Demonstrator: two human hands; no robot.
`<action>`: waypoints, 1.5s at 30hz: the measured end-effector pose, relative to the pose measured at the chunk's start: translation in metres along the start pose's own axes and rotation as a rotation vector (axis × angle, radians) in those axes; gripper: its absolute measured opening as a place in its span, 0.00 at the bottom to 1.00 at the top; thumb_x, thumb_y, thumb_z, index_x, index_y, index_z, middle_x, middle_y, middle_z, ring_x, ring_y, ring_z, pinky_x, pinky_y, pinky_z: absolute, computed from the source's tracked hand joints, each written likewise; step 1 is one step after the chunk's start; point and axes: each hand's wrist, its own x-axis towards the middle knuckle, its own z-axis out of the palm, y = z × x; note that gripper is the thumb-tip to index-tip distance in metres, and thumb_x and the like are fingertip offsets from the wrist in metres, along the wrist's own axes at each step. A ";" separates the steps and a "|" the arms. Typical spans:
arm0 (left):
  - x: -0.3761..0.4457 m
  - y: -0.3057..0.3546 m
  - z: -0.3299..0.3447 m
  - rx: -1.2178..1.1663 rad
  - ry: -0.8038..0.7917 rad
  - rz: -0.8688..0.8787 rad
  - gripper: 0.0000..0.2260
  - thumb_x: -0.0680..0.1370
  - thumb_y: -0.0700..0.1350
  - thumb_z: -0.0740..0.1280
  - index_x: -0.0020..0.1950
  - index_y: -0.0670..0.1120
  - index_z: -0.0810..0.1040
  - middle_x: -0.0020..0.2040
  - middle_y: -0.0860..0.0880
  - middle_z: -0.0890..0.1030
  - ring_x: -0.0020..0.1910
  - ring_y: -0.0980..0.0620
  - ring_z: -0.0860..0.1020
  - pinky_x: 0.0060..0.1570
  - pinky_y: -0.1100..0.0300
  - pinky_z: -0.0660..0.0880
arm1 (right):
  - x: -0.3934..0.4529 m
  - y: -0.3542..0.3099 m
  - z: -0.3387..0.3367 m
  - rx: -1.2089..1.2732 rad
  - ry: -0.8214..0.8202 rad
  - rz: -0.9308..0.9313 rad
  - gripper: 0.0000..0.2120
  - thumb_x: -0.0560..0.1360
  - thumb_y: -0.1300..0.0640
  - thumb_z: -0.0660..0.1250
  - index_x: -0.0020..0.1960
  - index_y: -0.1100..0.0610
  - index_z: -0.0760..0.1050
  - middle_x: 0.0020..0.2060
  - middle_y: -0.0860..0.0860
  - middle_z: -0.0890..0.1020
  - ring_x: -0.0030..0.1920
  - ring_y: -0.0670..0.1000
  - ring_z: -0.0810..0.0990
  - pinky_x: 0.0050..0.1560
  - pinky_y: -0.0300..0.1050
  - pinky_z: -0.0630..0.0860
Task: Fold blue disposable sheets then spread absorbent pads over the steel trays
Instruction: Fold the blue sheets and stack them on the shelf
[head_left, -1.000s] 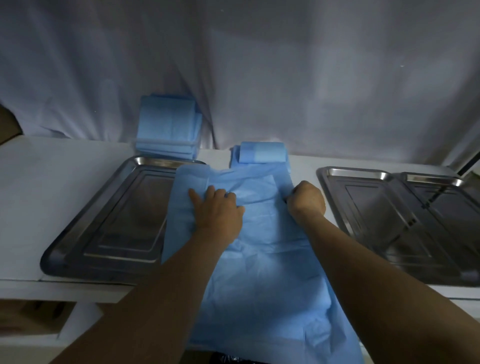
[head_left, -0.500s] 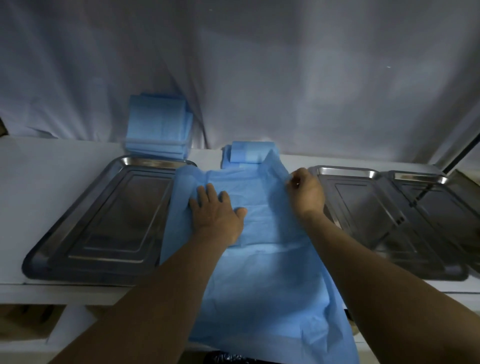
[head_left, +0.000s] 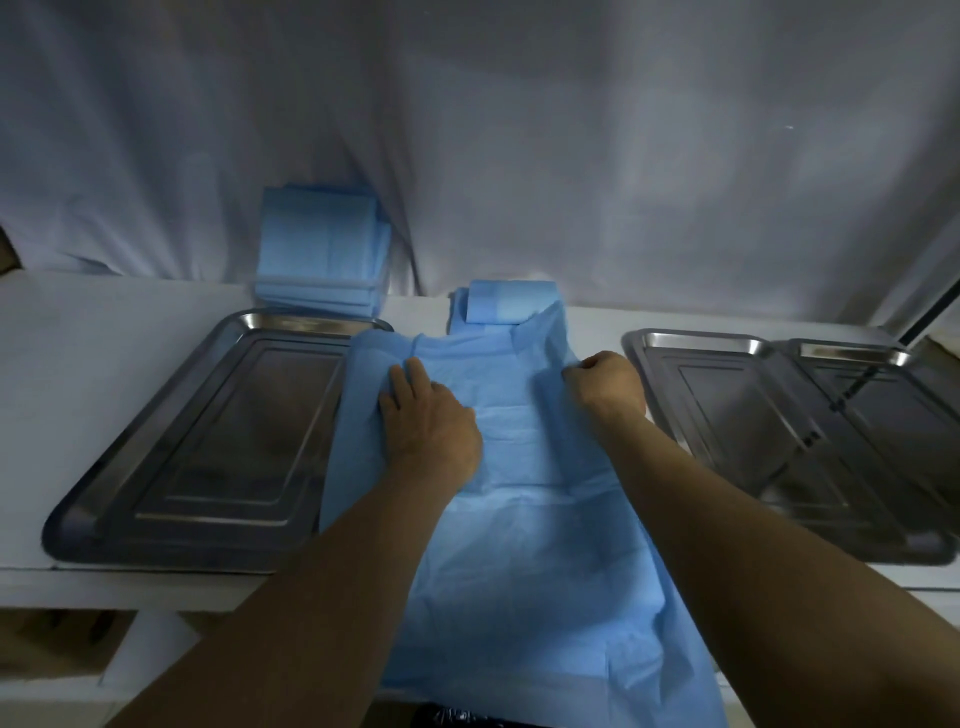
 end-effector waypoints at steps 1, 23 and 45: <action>0.001 0.002 -0.001 -0.016 0.019 0.033 0.22 0.80 0.48 0.57 0.72 0.39 0.63 0.78 0.42 0.49 0.77 0.41 0.48 0.73 0.47 0.51 | -0.001 -0.001 0.001 0.067 0.011 -0.029 0.08 0.72 0.54 0.64 0.48 0.56 0.78 0.44 0.54 0.81 0.47 0.58 0.80 0.41 0.42 0.72; 0.030 0.027 -0.030 -0.342 0.220 0.037 0.10 0.78 0.44 0.62 0.58 0.48 0.77 0.59 0.45 0.76 0.61 0.43 0.72 0.58 0.52 0.69 | 0.004 -0.001 -0.004 0.097 -0.021 -0.001 0.08 0.76 0.62 0.59 0.52 0.63 0.73 0.46 0.58 0.76 0.50 0.56 0.76 0.46 0.43 0.68; 0.037 -0.040 -0.027 -0.365 0.484 -0.190 0.12 0.78 0.37 0.58 0.61 0.37 0.69 0.61 0.37 0.73 0.61 0.37 0.72 0.58 0.49 0.68 | -0.010 0.001 -0.007 -0.017 0.215 0.035 0.11 0.78 0.58 0.57 0.57 0.60 0.71 0.55 0.61 0.79 0.58 0.62 0.75 0.53 0.50 0.71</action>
